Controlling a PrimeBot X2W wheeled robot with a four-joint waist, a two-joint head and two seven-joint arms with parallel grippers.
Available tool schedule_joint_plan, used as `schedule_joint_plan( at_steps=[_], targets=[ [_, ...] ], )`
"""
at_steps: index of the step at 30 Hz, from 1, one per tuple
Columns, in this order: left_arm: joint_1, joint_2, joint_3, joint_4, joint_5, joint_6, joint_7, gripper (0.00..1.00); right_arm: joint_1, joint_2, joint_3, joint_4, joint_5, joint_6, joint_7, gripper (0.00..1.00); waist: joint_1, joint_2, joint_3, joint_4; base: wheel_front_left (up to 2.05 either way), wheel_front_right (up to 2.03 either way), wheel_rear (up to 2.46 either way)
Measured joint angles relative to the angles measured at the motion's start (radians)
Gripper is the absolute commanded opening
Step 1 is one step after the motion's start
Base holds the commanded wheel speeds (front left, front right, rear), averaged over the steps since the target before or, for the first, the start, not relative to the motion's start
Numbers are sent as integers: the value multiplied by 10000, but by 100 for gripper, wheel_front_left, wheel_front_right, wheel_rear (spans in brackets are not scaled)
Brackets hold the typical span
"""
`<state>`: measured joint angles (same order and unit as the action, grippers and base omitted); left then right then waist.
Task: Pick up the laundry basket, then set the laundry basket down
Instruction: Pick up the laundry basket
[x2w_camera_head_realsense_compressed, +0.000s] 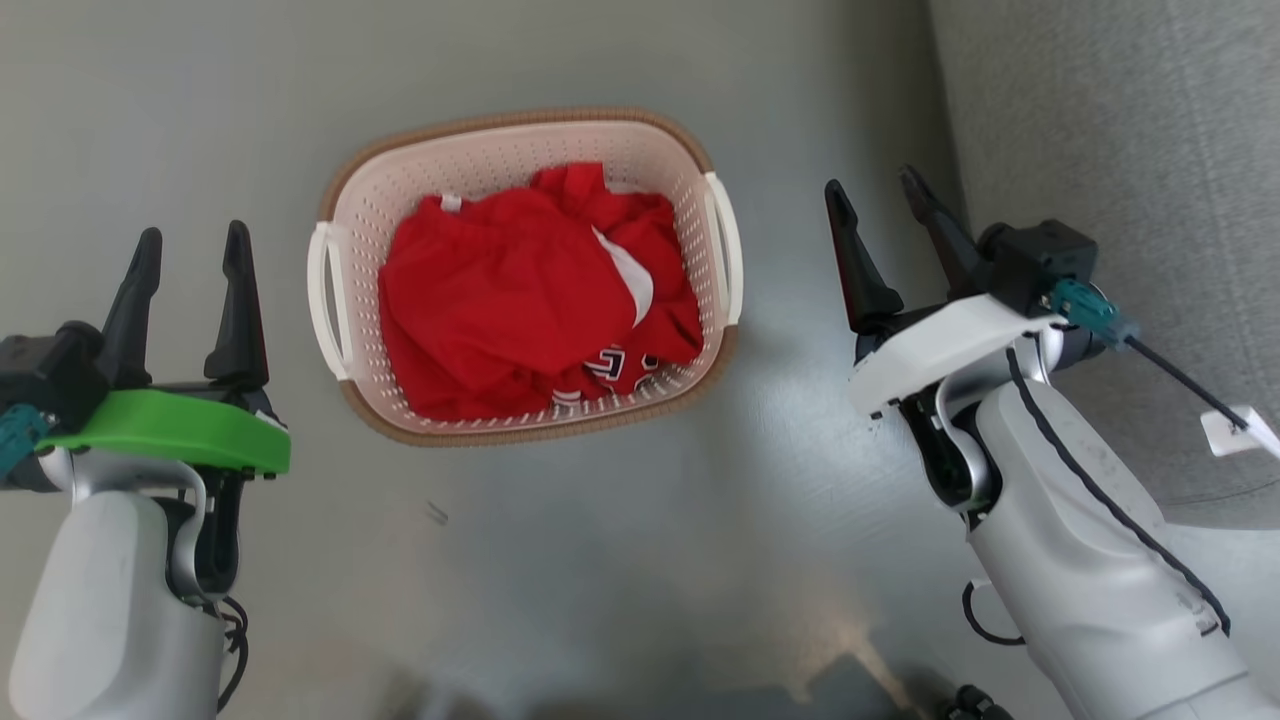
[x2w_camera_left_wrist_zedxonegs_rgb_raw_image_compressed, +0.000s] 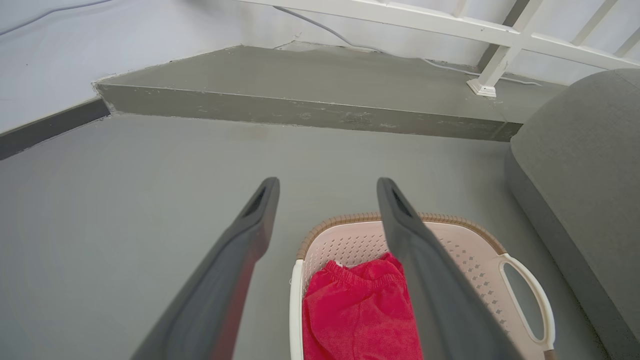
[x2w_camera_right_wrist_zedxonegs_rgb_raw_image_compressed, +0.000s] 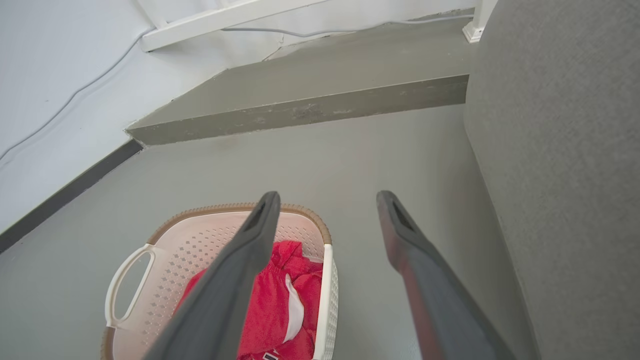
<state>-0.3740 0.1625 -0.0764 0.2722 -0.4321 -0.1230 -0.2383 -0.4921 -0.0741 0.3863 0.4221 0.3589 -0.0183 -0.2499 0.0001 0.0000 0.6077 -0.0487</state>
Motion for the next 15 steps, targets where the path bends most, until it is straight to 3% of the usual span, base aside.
schedule_joint_plan(
  at_steps=[15],
  targets=[
    [-1270, 82, -372, 1540, -606, -13, 351, 100, -1295, 82, 234, 1737, 347, 2, 890, 100, 0, 0, 1188, 251, 0, 0, 0]
  ],
)
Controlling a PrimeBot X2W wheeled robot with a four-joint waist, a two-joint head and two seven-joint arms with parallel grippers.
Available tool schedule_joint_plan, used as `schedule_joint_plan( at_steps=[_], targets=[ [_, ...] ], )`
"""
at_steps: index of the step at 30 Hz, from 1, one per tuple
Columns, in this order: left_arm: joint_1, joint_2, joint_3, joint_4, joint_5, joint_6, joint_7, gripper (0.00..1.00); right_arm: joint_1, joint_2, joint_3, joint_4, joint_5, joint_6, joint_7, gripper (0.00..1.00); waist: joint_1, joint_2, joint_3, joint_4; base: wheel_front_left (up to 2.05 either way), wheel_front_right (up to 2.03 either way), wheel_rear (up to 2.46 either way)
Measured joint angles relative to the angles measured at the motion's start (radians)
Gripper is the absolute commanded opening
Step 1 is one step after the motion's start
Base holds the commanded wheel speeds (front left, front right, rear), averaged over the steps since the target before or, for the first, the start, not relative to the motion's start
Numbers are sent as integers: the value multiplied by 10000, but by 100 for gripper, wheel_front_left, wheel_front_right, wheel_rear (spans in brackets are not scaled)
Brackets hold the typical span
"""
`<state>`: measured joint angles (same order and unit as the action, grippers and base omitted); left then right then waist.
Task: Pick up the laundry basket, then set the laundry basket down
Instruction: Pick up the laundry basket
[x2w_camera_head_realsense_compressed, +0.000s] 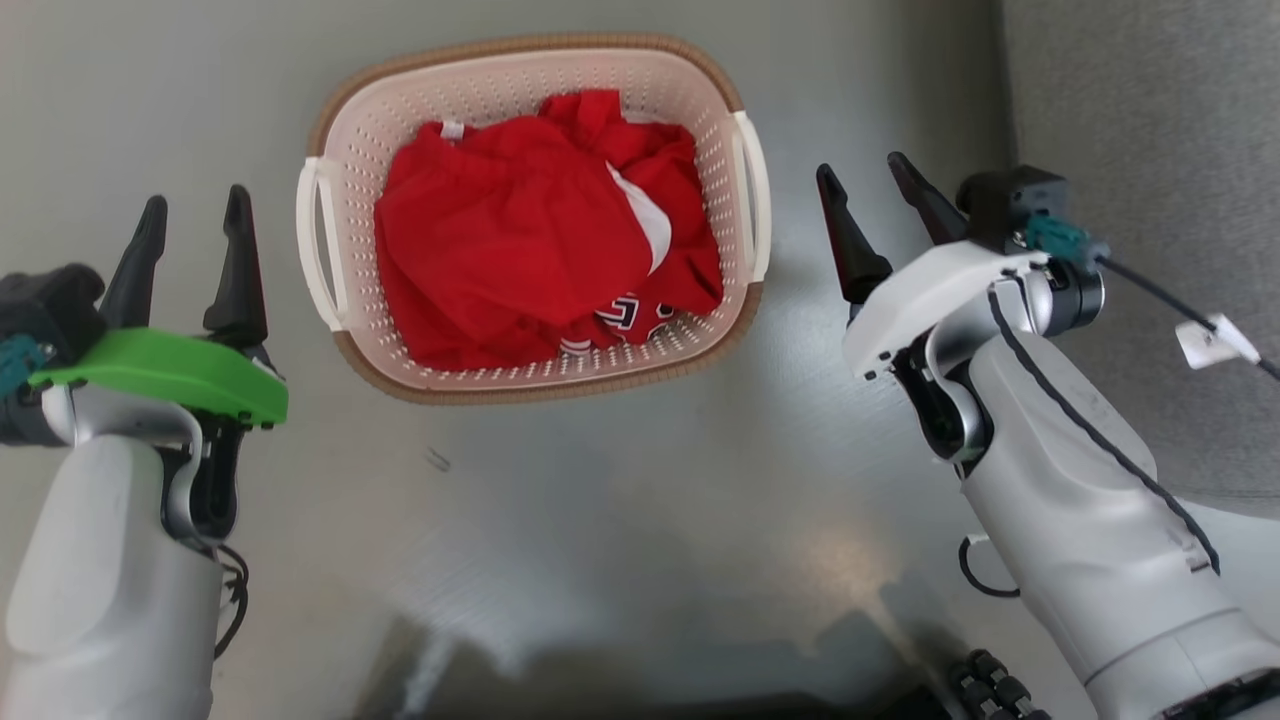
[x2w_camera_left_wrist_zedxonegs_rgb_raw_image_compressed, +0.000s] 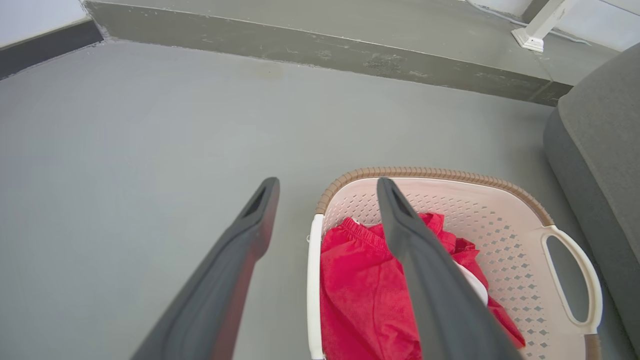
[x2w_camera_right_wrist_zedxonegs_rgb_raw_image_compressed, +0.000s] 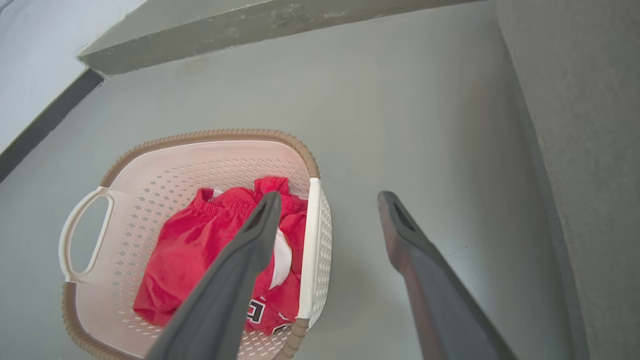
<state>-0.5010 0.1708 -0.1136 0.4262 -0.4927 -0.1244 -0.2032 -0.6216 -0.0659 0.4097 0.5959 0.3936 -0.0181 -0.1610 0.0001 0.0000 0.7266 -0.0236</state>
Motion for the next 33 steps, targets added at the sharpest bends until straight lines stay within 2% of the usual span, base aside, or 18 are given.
schedule_joint_plan(
  at_steps=[11, 33],
  targets=[
    [-957, -13, -767, 930, -656, 0, 263, 100, -1130, 10, 339, 1104, 219, 65, 399, 100, 0, 0, 796, 180, 0, 0, 0],
    [-2684, -25, -2245, 2842, -1446, -2, 1032, 100, -2666, -8, 1292, 2454, 1678, 192, 623, 100, -1, 0, 2011, 611, 0, 0, 0]
  ],
)
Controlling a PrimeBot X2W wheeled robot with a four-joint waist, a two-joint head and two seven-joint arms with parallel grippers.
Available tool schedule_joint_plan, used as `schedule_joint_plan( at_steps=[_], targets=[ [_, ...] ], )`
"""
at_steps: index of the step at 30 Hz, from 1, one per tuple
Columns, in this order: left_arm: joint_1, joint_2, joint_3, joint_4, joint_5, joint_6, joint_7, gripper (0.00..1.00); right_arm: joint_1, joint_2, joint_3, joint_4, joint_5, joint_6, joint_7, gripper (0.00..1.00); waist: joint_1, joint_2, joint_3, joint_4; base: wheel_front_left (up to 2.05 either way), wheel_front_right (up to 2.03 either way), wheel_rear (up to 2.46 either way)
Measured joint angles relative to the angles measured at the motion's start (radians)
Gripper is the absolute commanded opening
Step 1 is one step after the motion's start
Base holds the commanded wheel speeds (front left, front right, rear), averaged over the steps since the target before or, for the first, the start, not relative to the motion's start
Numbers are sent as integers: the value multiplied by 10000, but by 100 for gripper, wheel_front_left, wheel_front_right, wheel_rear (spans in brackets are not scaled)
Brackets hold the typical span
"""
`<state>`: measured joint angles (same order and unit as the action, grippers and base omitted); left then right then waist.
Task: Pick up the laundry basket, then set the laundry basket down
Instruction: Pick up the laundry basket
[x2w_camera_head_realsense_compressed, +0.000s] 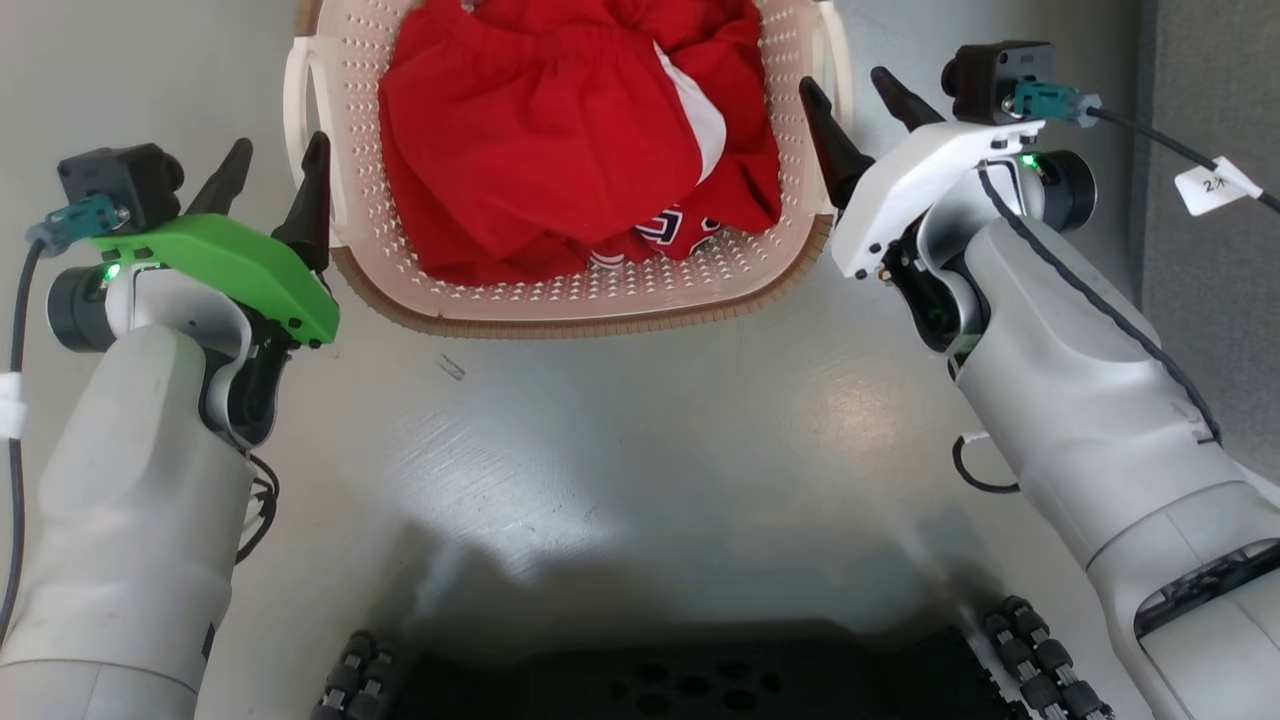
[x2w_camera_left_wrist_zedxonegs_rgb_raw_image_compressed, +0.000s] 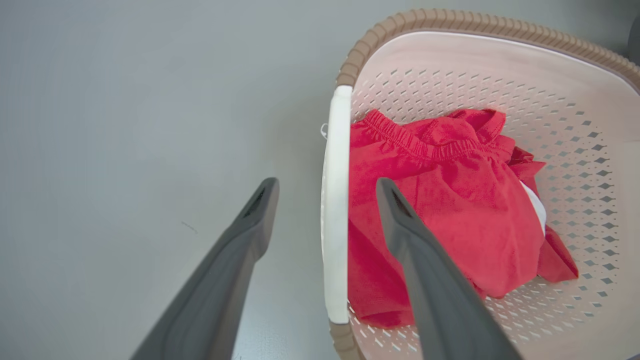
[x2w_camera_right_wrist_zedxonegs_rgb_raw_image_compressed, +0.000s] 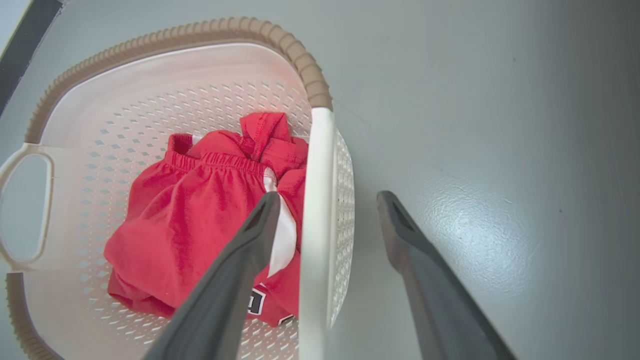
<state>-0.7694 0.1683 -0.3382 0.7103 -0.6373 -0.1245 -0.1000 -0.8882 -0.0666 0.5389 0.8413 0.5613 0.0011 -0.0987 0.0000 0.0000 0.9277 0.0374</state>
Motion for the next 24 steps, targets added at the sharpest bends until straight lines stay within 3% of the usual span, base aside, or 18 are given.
schedule_joint_plan(
  at_steps=[24],
  targets=[
    [-1389, 31, -1078, 1358, -738, -2, 372, 100, -1115, -19, 1074, 991, 1197, -42, 219, 100, 0, 0, 960, 197, 0, 0, 0]
  ],
)
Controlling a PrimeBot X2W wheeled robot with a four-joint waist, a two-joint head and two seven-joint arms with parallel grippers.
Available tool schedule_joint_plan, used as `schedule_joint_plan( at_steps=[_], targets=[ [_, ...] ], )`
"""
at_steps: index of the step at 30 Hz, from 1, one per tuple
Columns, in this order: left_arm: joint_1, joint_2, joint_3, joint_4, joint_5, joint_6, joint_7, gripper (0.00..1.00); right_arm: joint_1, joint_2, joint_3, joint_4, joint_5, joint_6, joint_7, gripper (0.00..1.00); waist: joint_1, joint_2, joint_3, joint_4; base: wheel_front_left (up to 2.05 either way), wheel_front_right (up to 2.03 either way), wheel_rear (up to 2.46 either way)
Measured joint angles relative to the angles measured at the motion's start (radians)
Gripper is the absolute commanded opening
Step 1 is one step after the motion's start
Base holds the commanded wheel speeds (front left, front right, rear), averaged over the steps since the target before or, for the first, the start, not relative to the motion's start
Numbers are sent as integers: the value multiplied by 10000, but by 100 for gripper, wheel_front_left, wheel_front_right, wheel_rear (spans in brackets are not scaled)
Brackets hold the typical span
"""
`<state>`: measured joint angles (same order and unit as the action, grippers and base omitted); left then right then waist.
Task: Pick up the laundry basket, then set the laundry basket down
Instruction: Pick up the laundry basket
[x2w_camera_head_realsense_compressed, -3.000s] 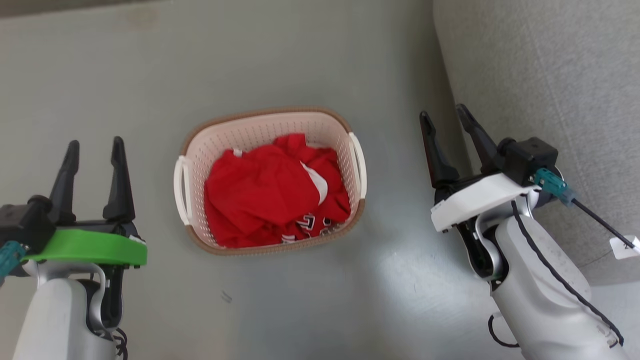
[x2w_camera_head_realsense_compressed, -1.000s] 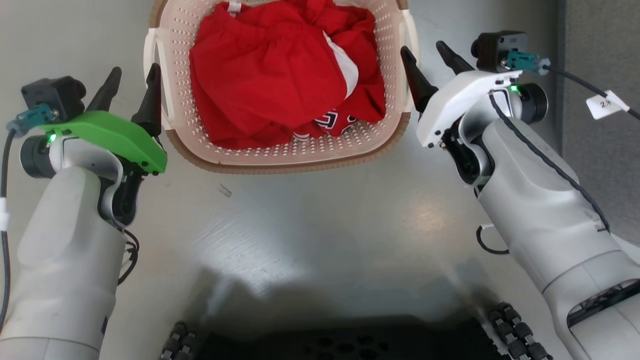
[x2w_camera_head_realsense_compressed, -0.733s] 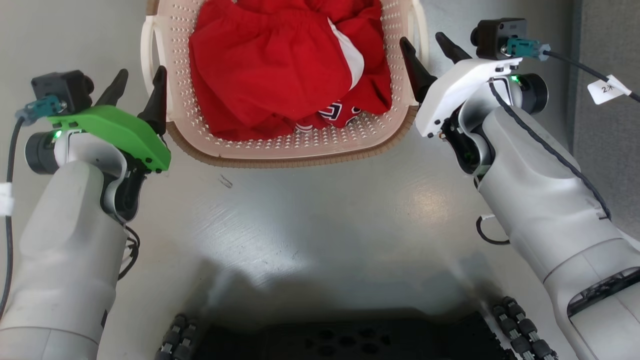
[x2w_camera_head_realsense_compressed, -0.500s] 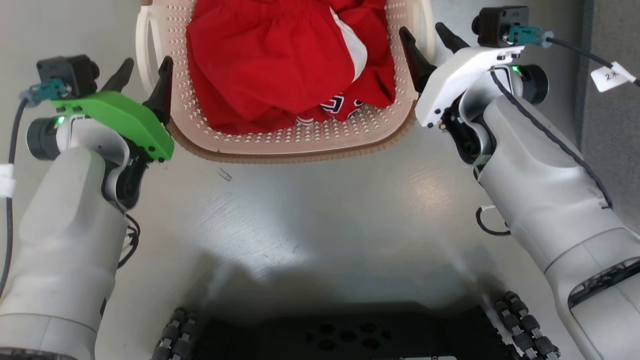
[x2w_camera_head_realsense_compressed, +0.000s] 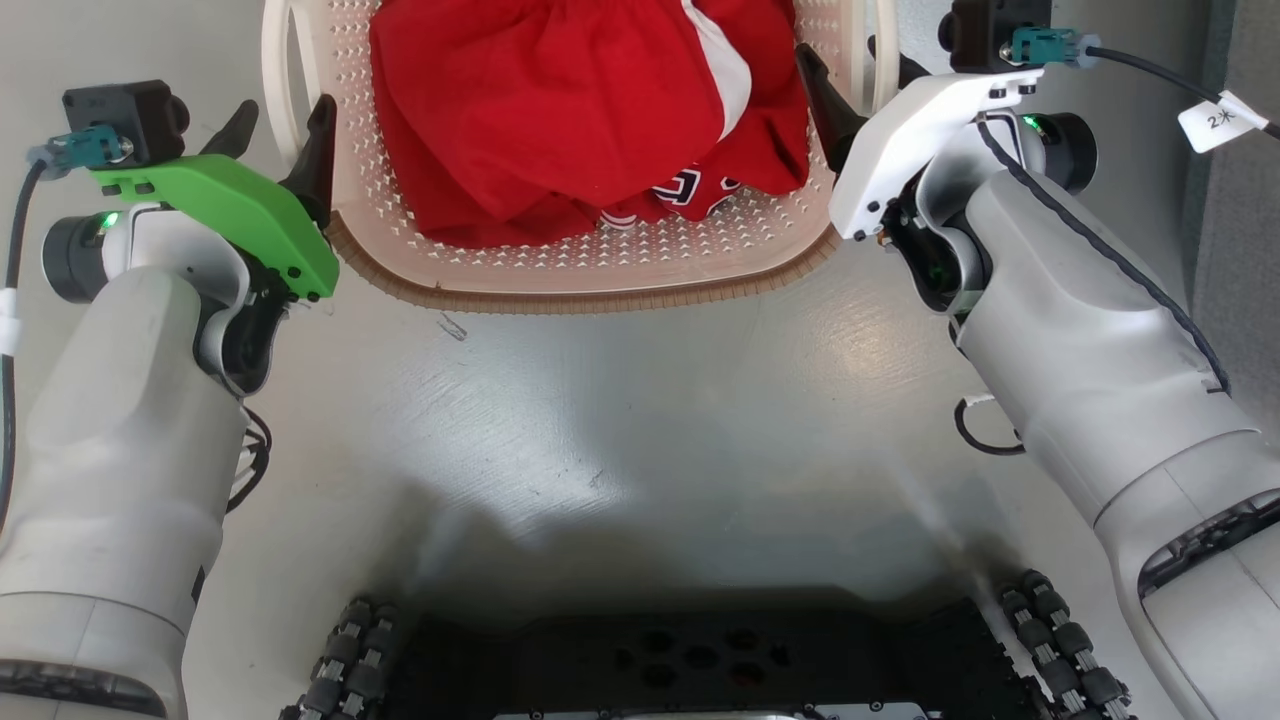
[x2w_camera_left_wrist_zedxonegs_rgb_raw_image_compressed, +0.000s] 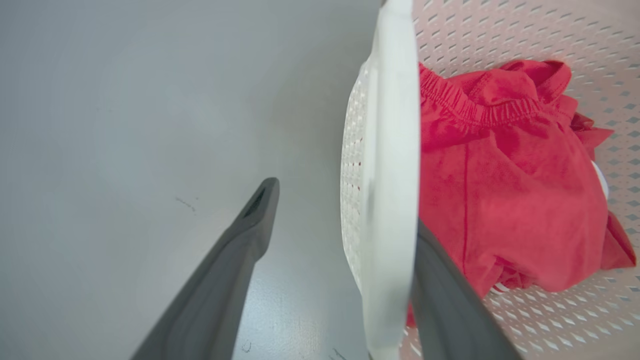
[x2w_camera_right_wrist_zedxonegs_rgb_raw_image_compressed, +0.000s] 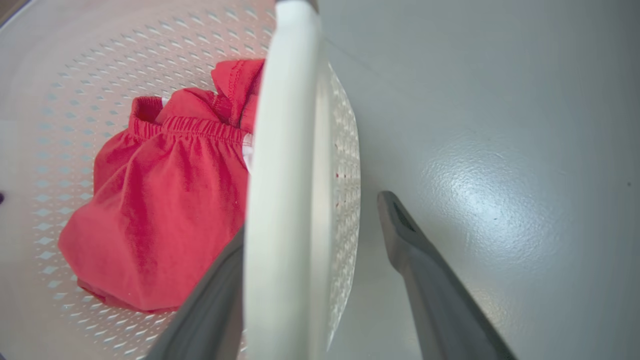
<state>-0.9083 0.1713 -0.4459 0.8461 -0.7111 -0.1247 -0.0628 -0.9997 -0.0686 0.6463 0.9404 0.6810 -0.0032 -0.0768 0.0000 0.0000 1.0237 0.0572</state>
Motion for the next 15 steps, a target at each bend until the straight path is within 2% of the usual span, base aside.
schedule_joint_plan(
  at_steps=[8, 9, 10, 11, 12, 13, 14, 15],
  targets=[
    [-271, -4, -293, 309, -180, -69, -2, 99, -240, -8, 364, 151, 192, 2, -2, 100, 0, 0, 59, 37, 0, 0, 0],
    [-300, -6, -337, 353, -199, -69, -10, 91, -251, -8, 397, 182, 249, 2, -4, 100, 0, 0, 63, 41, 0, 0, 0],
    [-324, -8, -380, 383, -209, -71, -12, 78, -259, -10, 430, 217, 305, 2, -4, 100, 0, 0, 65, 46, 0, 0, 0],
    [-354, -15, -412, 420, -224, -71, -12, 58, -266, -12, 464, 251, 353, 0, -4, 100, 0, 0, 67, 50, 0, 0, 0],
    [-379, -21, -437, 454, -251, -71, -12, 43, -273, -13, 499, 278, 389, 0, -4, 56, 0, 0, 69, 55, 0, 0, 0],
    [-407, -23, -468, 485, -259, -71, -12, 14, -283, -13, 535, 305, 422, 0, -4, 27, 0, 0, 70, 59, 0, 0, 0],
    [-427, -23, -502, 506, -268, -71, -12, 0, -299, -13, 577, 330, 437, 2, -8, 6, 0, 0, 71, 62, 0, 0, 0],
    [-443, -25, -548, 516, -288, -73, -12, 0, -326, -13, 619, 353, 460, 2, -15, 0, 0, 0, 71, 63, 0, 0, 0]
  ],
)
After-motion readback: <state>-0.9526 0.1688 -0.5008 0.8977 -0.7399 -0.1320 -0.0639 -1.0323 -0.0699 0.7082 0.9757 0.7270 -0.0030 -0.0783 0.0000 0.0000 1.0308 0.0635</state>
